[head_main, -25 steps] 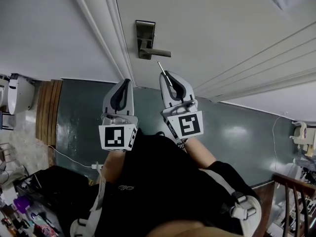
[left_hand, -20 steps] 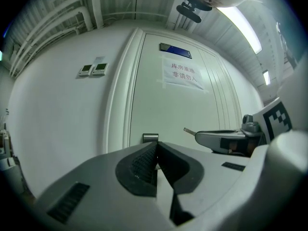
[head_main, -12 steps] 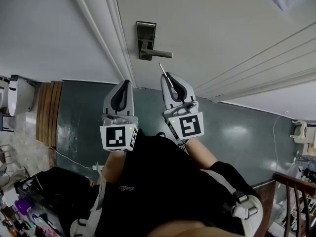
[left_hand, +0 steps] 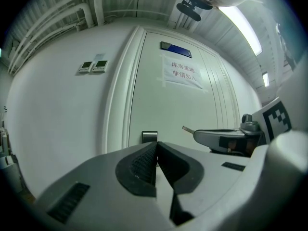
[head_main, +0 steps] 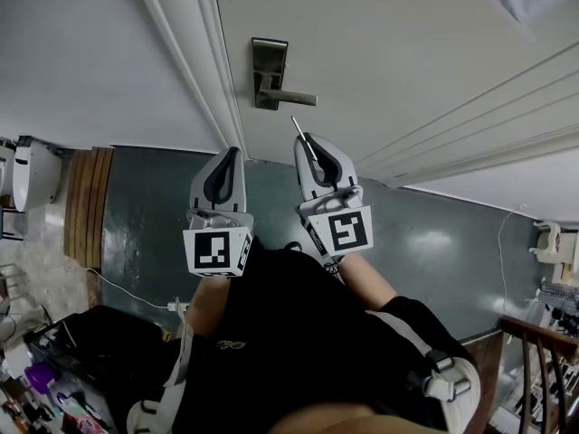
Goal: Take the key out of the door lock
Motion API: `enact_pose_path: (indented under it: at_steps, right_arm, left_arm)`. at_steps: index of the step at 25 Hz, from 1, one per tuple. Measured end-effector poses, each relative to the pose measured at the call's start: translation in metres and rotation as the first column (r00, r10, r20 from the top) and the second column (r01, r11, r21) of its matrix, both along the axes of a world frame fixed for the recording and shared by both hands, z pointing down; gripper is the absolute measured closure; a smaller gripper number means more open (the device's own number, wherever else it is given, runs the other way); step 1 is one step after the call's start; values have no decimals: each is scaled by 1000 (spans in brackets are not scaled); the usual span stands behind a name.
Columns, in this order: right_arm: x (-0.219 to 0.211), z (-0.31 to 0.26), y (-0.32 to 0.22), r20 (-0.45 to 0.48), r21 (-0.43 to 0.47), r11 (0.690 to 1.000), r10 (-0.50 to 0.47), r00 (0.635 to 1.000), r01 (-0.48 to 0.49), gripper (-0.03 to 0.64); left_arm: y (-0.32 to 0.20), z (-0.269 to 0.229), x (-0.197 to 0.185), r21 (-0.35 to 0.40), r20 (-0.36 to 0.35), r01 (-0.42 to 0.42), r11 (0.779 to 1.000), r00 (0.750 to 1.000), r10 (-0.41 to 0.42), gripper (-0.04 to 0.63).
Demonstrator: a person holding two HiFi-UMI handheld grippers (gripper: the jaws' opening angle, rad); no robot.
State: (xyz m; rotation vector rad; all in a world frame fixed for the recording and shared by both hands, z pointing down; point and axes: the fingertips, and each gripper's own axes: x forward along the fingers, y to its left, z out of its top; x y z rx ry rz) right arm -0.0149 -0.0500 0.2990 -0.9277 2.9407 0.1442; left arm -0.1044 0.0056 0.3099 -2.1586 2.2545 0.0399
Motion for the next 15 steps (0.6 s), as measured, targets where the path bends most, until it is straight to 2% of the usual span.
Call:
enact_pose_path:
  at_steps: [15]
  right_arm:
    - [2,9,-1,-1,-21,1000,-5,1000,5,588]
  left_arm:
    - [2,17,-4,-25,-32,11,1000,999,-11,572]
